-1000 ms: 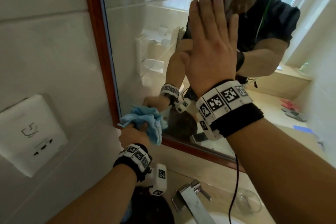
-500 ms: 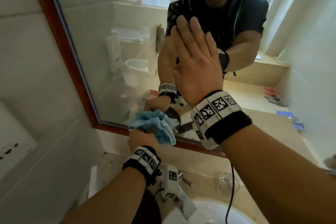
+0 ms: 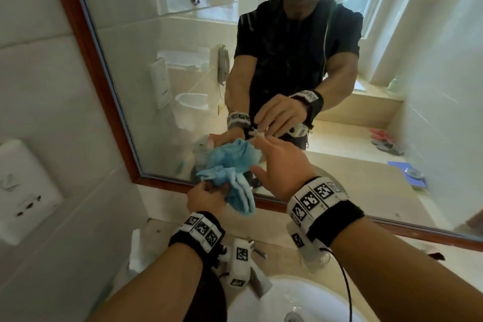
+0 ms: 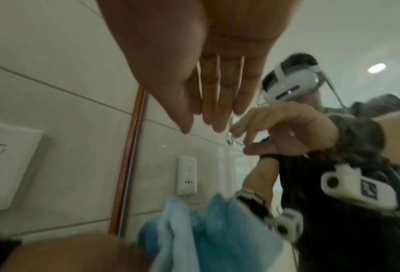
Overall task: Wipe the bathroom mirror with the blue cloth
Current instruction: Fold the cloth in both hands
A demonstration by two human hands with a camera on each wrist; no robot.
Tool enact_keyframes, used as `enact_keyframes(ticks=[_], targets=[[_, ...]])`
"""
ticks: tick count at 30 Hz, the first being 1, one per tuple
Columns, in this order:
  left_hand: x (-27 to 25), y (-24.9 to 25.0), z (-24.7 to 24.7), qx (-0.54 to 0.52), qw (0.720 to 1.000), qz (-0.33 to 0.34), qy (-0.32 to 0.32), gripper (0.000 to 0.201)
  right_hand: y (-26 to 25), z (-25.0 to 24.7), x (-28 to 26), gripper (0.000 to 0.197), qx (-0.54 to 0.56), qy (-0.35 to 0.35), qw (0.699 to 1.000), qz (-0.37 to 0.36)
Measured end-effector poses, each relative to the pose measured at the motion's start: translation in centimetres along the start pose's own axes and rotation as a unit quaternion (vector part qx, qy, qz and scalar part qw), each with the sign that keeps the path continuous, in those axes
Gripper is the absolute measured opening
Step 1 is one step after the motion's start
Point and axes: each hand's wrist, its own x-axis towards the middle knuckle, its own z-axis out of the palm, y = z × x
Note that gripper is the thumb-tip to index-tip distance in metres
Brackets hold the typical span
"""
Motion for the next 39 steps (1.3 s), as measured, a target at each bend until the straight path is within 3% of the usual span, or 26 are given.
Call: enact_keyframes(ticks=[3, 7, 10, 12, 17, 19, 24, 26, 29, 32, 34, 37, 39], targets=[[-1.5, 0.6, -0.6, -0.041, 0.999, 0.033, -0.006, 0.011, -0.1, 0.7, -1.8, 0.073, 0.042, -0.061, 0.997, 0.028], [-3.9, 1.6, -2.0, -0.165, 0.984, 0.057, -0.031, 0.017, -0.9, 1.0, -3.1, 0.111, 0.088, -0.108, 0.989, 0.051], [-5.8, 2.8, -3.0, -0.210, 0.972, 0.088, -0.052, 0.016, -1.9, 0.6, -3.8, 0.124, 0.097, -0.102, 0.989, 0.054], [-6.6, 3.2, -3.7, -0.247, 0.963, 0.095, -0.059, 0.025, -2.6, 0.2, -4.1, 0.115, 0.114, -0.098, 0.987, 0.049], [-8.6, 3.9, -5.3, -0.256, 0.948, 0.181, -0.054, 0.031, -4.6, -0.4, -4.8, 0.044, 0.106, -0.080, 0.991, 0.008], [-9.0, 3.8, -6.0, -0.209, 0.951, 0.225, -0.040, 0.031, -5.2, -0.6, -5.1, 0.031, 0.132, -0.060, 0.989, 0.011], [-9.4, 2.6, -7.7, -0.150, 0.947, 0.283, -0.011, 0.053, -5.1, -0.4, -5.6, 0.025, 0.234, -0.010, 0.972, 0.016], [-9.3, 1.9, -8.3, -0.139, 0.953, 0.268, 0.015, 0.061, -5.4, -0.3, -6.0, 0.022, 0.271, -0.005, 0.962, 0.032], [-9.2, 0.9, -9.0, -0.172, 0.954, 0.242, -0.035, 0.084, -6.1, -0.2, -6.8, 0.034, 0.324, -0.015, 0.944, 0.051], [-10.0, -0.3, -9.5, -0.115, 0.961, 0.241, -0.079, 0.100, -6.4, 0.3, -7.5, 0.042, 0.359, -0.026, 0.931, 0.056], [-10.8, -0.8, -10.0, -0.131, 0.968, 0.205, -0.068, 0.093, -6.3, 1.4, -7.8, 0.039, 0.364, -0.031, 0.929, 0.065], [-11.0, -2.5, -11.5, -0.104, 0.979, 0.168, -0.058, 0.049, -6.3, 3.6, -8.3, 0.020, 0.344, -0.050, 0.931, 0.114], [-10.9, -3.7, -12.7, -0.103, 0.983, 0.143, -0.058, 0.036, -6.5, 5.1, -8.7, 0.022, 0.318, -0.079, 0.932, 0.154]])
